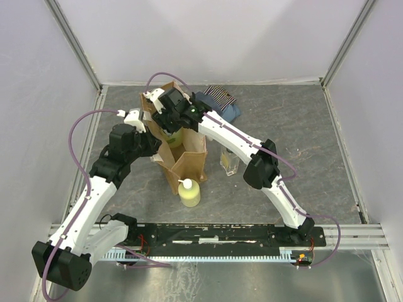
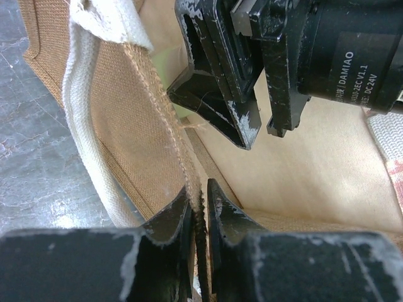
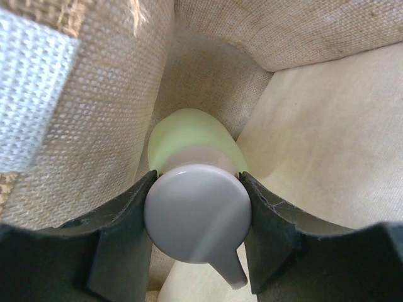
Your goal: Place the personal care products into the canvas bag
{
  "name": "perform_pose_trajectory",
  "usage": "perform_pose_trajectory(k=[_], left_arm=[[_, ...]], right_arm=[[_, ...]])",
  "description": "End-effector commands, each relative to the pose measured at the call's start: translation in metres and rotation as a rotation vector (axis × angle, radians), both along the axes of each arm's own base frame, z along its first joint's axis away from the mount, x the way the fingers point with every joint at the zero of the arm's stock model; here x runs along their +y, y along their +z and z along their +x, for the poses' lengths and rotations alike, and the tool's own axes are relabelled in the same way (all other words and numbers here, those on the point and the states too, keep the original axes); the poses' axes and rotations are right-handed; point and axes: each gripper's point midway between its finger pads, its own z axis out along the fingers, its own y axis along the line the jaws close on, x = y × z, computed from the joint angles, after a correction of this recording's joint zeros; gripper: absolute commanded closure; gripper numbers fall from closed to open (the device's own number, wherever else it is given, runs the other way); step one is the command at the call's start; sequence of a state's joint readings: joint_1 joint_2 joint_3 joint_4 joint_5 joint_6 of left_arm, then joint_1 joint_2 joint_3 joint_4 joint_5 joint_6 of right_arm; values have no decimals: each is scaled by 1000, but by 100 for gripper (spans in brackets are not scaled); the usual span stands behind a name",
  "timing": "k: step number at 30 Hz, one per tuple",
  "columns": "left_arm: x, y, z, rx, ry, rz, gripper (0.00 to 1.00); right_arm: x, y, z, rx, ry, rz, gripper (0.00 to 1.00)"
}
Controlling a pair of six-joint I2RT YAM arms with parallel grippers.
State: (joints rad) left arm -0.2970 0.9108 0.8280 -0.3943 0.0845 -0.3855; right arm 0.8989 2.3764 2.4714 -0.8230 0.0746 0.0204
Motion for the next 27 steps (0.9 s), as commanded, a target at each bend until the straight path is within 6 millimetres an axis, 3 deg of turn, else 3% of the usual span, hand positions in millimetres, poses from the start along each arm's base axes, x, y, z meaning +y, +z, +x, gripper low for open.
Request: perform_pose_trajectory(k=[1,9,12,16,21,24,25,27], left_arm=[[-8,8,-4,-17,-24,-48,82],[-11,5,-4,-11,-30,-61,82],[-10,5,-4,-13,-29,-60,82],[-9,3,-3,-9,-24,-56,82],[-9,0,-2,-4,-21,-50,82],[-8,0,-2,-4,-19,-48,82],[-8,1,-2,-5,-20,-48,82],[-8,2,-2,-7,-21,-47,82]], right_arm=[[7,82,21,-192,-42,164,66],[2,134,11,-238,-50,283,43],[-7,164,0,-277,-63,330,39],[-22,195,-12,-325,-76,390,25],[-35,213,-20,-334,-82,379,15],[-56,224,-28,-369,-130,348,14],[-70,236,-33,-393,-159,352,13],[-100,240,-37,-426,-232,324,10]])
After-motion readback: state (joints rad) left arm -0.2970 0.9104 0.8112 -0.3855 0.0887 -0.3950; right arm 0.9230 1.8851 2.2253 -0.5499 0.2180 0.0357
